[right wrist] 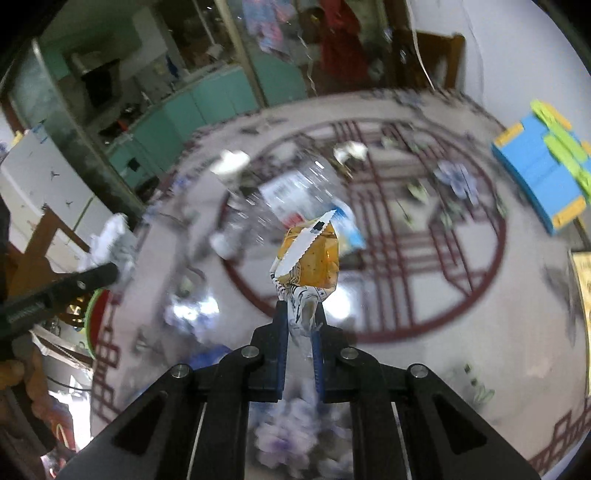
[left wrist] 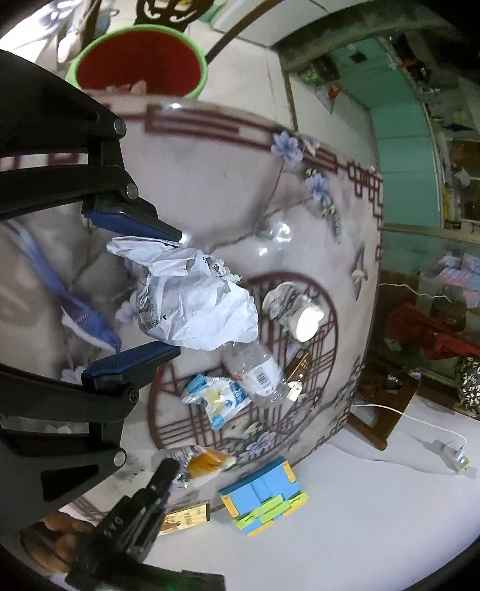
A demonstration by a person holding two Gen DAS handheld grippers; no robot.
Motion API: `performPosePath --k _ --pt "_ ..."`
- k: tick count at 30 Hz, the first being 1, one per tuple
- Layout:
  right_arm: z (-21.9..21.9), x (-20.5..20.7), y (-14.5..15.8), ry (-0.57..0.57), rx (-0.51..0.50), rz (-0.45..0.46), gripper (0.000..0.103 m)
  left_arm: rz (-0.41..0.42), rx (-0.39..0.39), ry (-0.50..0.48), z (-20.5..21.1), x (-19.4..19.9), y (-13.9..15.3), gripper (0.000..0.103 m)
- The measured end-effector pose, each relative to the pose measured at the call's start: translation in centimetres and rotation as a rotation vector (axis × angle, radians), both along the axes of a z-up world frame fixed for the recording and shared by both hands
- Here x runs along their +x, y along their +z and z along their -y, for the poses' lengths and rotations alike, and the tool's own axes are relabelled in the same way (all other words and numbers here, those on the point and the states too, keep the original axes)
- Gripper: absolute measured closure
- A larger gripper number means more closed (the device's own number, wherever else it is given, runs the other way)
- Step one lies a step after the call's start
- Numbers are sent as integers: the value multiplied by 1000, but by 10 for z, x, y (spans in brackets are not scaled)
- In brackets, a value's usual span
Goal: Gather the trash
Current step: 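Carry the chip bag and white plastic bag over the red bin with both tools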
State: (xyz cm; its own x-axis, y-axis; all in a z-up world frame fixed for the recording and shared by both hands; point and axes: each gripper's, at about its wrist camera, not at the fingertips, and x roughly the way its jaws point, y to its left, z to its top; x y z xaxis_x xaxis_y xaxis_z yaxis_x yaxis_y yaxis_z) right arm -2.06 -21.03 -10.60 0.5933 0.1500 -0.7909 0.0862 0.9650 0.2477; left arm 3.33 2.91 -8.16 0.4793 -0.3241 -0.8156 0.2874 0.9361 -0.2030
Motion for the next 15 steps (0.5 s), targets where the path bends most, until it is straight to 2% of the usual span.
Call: performPosePath --k 6,15 --pt "-40 9 22 59 -4 45 94 20 -2 21 -27 -1 7 50" --pt "-93 22 32 130 -8 81 94 24 -2 87 -75 -2 9 50"
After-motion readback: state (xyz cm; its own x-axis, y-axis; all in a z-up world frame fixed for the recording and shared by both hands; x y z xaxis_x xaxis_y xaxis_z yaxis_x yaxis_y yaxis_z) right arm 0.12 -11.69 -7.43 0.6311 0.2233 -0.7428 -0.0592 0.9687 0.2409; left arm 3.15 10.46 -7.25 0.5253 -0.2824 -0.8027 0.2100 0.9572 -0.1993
